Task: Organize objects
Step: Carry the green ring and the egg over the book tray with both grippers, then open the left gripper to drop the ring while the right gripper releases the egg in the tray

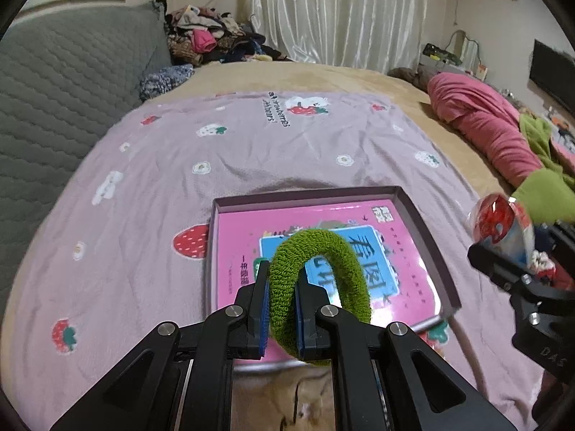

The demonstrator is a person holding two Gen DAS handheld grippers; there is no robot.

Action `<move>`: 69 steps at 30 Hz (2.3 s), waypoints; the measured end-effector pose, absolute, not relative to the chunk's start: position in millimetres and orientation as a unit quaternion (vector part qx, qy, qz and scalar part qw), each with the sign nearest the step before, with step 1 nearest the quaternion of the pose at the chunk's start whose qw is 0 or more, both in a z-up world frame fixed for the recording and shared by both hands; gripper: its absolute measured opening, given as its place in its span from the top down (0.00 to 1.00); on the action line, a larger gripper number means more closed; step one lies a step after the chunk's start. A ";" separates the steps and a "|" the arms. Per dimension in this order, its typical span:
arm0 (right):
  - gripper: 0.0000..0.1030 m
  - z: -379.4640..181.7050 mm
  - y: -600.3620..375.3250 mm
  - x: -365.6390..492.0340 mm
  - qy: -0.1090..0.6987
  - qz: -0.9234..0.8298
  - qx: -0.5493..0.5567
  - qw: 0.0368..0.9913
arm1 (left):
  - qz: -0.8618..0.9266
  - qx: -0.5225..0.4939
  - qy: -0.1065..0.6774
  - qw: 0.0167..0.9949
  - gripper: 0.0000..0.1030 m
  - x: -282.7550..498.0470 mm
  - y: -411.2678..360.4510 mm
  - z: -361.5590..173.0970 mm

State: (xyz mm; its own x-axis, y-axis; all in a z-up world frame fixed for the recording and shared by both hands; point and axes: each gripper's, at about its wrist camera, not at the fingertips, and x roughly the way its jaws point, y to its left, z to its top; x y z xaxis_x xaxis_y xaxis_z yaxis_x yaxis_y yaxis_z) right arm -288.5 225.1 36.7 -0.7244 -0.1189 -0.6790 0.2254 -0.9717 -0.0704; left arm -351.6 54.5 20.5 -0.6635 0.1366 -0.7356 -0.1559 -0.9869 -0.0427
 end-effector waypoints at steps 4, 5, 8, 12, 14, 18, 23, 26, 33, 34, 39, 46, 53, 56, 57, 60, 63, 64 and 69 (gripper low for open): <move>0.48 22.3 228.4 -316.8 0.062 -0.916 0.380 0.110 | 0.907 -0.414 0.004 0.075 0.89 -380.7 47.3 6.4; 0.48 19.0 229.2 -323.1 0.062 -0.916 0.381 0.112 | 0.906 -0.417 -0.003 0.078 0.89 -386.2 45.7 3.1; 0.48 6.3 231.5 -344.2 0.057 -0.909 0.396 0.116 | 0.905 -0.420 0.003 0.070 0.89 -405.9 43.8 -9.6; 0.48 -15.4 234.0 -372.3 0.043 -0.896 0.424 0.124 | 0.896 -0.438 -0.011 0.072 0.89 -429.4 38.6 -28.7; 0.48 -25.9 234.7 -384.3 0.044 -0.893 0.432 0.116 | 0.894 -0.443 -0.011 0.068 0.89 -442.4 37.1 -37.9; 0.48 -45.7 238.8 -407.4 0.039 -0.885 0.449 0.114 | 0.891 -0.450 0.000 0.065 0.89 -458.9 37.8 -50.2; 0.48 -66.1 242.6 -434.0 0.042 -0.877 0.466 0.111 | 0.889 -0.455 -0.003 0.052 0.89 -479.5 36.4 -65.2; 0.48 -74.2 243.6 -443.7 0.046 -0.876 0.469 0.104 | 0.887 -0.459 -0.003 0.051 0.89 -488.1 38.2 -72.9; 0.48 -87.0 248.3 -458.5 0.034 -0.872 0.479 0.098 | 0.878 -0.477 0.002 0.044 0.86 -502.5 39.6 -92.5; 0.48 -89.4 248.4 -460.0 0.038 -0.871 0.481 0.095 | 0.877 -0.479 0.002 0.043 0.86 -503.2 38.7 -94.7; 0.47 -97.9 250.8 -467.3 0.034 -0.869 0.486 0.089 | 0.876 -0.480 0.006 0.035 0.86 -507.7 38.1 -100.5; 0.33 -102.9 246.4 -472.3 0.042 -0.866 0.492 0.083 | 0.876 -0.481 0.022 0.034 0.49 -506.9 40.6 -100.3; 0.18 -88.7 245.2 -465.7 0.047 -0.873 0.481 0.068 | 0.881 -0.471 0.020 0.045 0.25 -498.6 42.7 -86.3; 0.17 -77.2 247.3 -461.4 0.040 -0.876 0.475 0.068 | 0.884 -0.465 0.025 0.041 0.25 -492.7 42.0 -76.3; 0.17 -74.5 247.1 -460.1 0.037 -0.877 0.475 0.068 | 0.884 -0.464 0.025 0.042 0.25 -491.1 41.1 -73.1; 0.15 -63.2 247.6 -450.0 0.024 -0.879 0.471 0.073 | 0.885 -0.464 0.019 0.039 0.24 -483.5 33.9 -62.3; 0.11 -48.6 246.8 -433.0 0.014 -0.882 0.463 0.084 | 0.887 -0.461 0.012 0.035 0.21 -467.9 26.6 -51.5; 0.10 -42.9 246.1 -426.5 0.011 -0.884 0.459 0.089 | 0.887 -0.460 0.009 0.037 0.21 -462.3 25.3 -49.0; 0.09 -14.9 237.2 -394.3 0.013 -0.888 0.450 0.099 | 0.884 -0.465 -0.003 0.038 0.19 -431.1 20.0 -30.5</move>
State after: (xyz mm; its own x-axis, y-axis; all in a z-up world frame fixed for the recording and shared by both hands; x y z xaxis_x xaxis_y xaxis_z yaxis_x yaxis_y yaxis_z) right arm -394.3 237.2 -14.9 -0.5762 -0.1637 -0.8008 0.1873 -0.9801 0.0656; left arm -431.1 20.0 -30.5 -0.5647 0.0693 -0.8224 -0.0638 -0.9972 -0.0402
